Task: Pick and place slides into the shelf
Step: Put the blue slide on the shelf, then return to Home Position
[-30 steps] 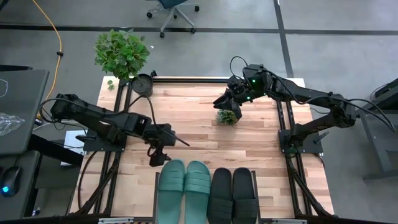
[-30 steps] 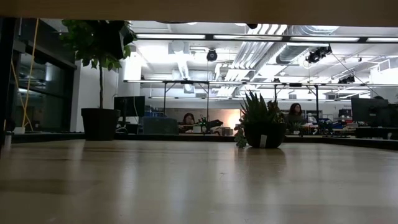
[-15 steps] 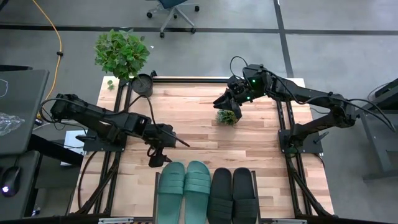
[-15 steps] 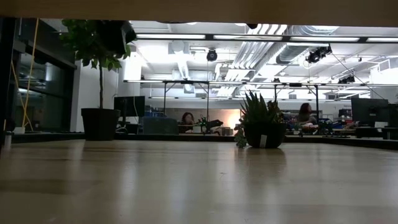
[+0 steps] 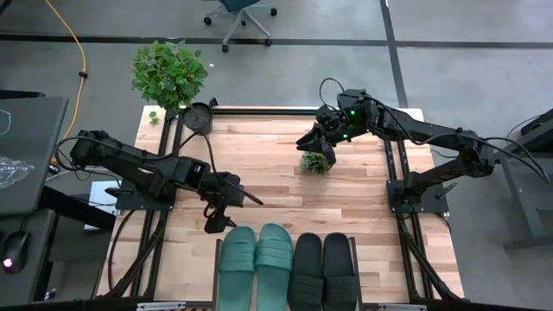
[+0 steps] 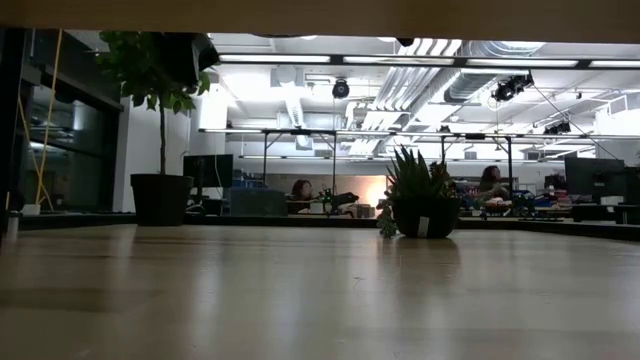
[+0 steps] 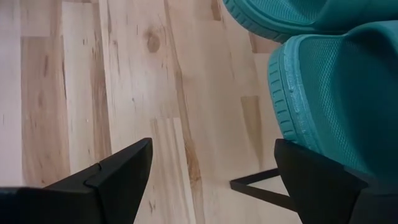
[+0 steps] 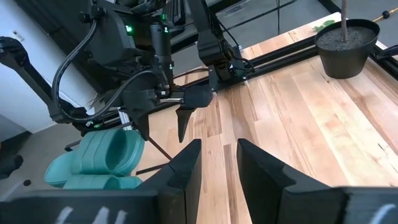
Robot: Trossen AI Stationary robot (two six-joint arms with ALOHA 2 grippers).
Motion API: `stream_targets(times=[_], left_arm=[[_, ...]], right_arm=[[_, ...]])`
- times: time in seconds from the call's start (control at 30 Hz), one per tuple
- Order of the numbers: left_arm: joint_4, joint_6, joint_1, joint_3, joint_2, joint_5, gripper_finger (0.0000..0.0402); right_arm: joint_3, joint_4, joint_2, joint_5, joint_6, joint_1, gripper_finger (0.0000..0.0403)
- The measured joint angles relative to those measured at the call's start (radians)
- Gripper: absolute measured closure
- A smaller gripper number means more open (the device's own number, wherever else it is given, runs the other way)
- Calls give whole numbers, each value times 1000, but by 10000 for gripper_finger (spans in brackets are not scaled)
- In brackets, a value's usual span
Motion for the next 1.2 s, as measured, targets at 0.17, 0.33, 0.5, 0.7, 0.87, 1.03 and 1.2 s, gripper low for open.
stream_targets(times=[0.17,0.33,0.5,0.7,0.87,1.03,1.2], left_arm=[[0,0,1,0,-1,-12,76],[-12,0,56,0,-20,-42,76],[0,19,135,0,-53,-64,76],[36,56,236,0,-161,-85,76],[86,77,281,0,-293,-193,76],[116,97,288,0,-426,-385,76],[109,105,288,0,-537,-505,76]], right_arm=[[0,1,0,0,0,0,308],[0,1,0,0,0,-1,308],[0,3,-1,-1,-8,-10,308],[0,20,-49,-64,11,-64,308],[0,15,-145,-83,19,-111,308],[0,28,-274,-75,19,-146,314],[0,19,-394,-52,19,-170,349]])
